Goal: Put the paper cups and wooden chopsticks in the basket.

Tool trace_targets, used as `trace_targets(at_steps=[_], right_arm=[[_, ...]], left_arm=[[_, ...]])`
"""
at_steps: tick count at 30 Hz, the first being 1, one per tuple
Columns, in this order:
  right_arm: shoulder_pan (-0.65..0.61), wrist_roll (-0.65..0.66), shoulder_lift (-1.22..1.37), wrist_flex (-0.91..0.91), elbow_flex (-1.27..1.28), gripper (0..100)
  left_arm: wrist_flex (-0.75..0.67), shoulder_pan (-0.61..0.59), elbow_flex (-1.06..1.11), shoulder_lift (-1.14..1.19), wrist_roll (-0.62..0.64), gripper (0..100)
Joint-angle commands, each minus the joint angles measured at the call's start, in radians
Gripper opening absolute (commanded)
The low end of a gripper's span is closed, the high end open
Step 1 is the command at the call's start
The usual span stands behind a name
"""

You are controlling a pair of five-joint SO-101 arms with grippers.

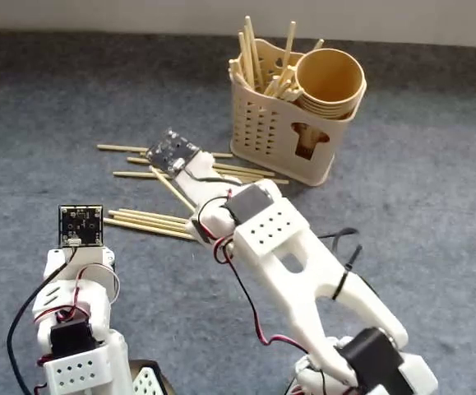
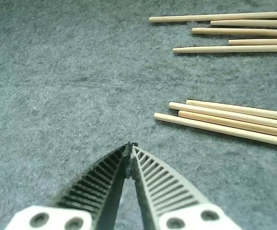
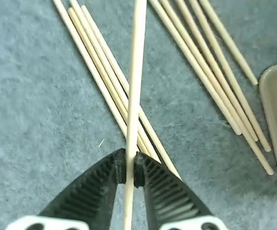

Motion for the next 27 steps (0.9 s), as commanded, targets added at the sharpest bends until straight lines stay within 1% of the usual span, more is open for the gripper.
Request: trace_targets(at_steps=[1,3,6,10,14,21,24,27], right_arm=[[0.015,-0.097,-0.114,-0.005,-0.005,0.5],[0.013,-0.172,-0.157,-0.005,-0.007,0.5],[0.013,-0.229,-0.24,-0.008,-0.008,0.5],[0.015,-0.267,-0.357,-0.079,-0.008,0.5],[0.039,-0.265,-0.444,-0.17,-0.008,0.5],[0.2,-0.261,-0.486,-0.432,-0.008,0.5],[0.231,-0.259,-0.484,-0.565,-0.008,0.5],[0.234,-0.259,-0.484,-0.684,-0.008,0.5]], left_arm=[[0.003,0.012,0.019,0.005,-0.008,1],[0.003,0.012,0.019,0.005,-0.008,1],[0.003,0.012,0.019,0.005,-0.008,1],[0.003,0.012,0.019,0.005,-0.008,1],[0.003,0.012,0.019,0.005,-0.008,1],[0.003,0.012,0.019,0.005,-0.008,1],[0.003,0.012,0.019,0.005,-0.008,1],[0.003,0.01,0.019,0.005,-0.008,1]])
